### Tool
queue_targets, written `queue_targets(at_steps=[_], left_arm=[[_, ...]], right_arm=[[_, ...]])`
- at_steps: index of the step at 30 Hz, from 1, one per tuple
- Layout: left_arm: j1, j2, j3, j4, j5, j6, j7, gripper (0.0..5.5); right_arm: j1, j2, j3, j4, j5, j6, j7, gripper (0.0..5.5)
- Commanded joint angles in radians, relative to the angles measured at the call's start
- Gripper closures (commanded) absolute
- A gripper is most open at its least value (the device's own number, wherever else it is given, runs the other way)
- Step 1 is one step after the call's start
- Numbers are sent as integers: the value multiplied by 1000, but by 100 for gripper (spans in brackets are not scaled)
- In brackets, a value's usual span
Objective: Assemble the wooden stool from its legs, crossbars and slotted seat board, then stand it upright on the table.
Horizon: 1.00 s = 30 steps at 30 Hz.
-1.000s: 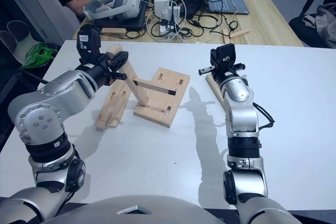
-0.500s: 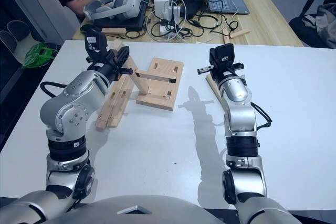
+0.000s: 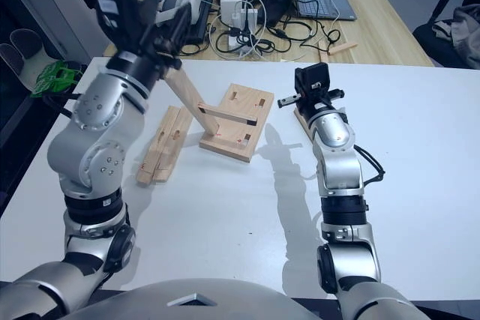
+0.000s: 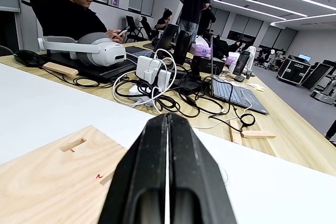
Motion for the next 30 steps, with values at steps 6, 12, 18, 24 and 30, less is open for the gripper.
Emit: queue_targets(at_steps=[6, 12, 18, 24, 30], left_arm=[[-26, 338, 201, 461, 93, 154, -122, 183], [253, 424, 26, 392, 36, 371, -367, 96], [293, 485, -97, 303, 25, 421, -498, 12], [279, 488, -179, 353, 126, 373, -467, 12], [286, 460, -182, 401, 170, 352, -446, 12]], right_arm=[[5, -13, -22, 23, -1, -28, -15, 550], [1, -16, -26, 35, -1, -39, -16, 550], [-9, -7, -21, 45, -1, -49, -29, 550], [-19, -3, -16, 33, 3, -44, -29, 550], [-10, 1, -7, 25, 0, -46, -28, 550]])
